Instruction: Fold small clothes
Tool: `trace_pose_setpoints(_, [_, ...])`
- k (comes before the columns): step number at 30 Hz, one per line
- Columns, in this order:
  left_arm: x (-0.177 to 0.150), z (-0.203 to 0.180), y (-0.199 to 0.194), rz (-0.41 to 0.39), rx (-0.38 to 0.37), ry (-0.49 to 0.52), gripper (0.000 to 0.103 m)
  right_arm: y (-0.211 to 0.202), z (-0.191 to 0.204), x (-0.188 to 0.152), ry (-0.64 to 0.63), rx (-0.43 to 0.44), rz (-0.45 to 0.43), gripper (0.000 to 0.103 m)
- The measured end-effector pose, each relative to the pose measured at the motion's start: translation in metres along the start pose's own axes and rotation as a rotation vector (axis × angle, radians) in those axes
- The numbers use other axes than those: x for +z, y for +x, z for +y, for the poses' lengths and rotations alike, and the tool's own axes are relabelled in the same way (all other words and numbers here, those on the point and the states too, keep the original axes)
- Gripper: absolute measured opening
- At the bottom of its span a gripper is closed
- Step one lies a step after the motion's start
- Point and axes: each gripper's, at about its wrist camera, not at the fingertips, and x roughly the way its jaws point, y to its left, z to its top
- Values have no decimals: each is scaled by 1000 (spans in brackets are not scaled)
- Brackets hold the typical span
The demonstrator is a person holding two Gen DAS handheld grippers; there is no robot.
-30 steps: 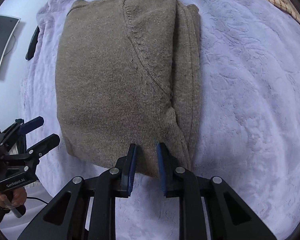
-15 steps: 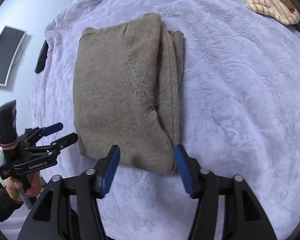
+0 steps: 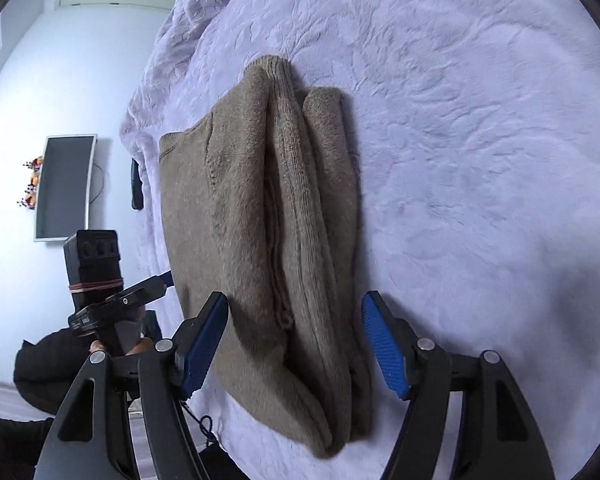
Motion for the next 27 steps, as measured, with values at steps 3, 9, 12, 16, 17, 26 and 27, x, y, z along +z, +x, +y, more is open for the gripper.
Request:
trace_pose_setpoints(3, [8,-9,18,10,14,30,103,18,0,7,-12,34,17,74])
trace_pose_setpoints(9, [13,-18,38,5,96,32,88,30,-4,12,34,64,23,53])
trace_pose_setpoints(12, [8,-20,26,-43,91,33,68,25,4,9,47,80,5,42])
trace_pose_setpoints(16, [3,-33,7,-79,103,88,53,20,29,9,30,99,-4,41])
trace_pose_setpoints(17, [1,-36,-1,-89,111,95,53,19,37,8,24,101,-5,41])
trace_pose_setpoints(26, [-25,-35,-84,-147,135,92,53,16,112,-16,-45,136,19,41])
trace_pose_setpoints(27, [-32,-32,-96,-154,143,93,53,18,121,-21,-55,140,21,41])
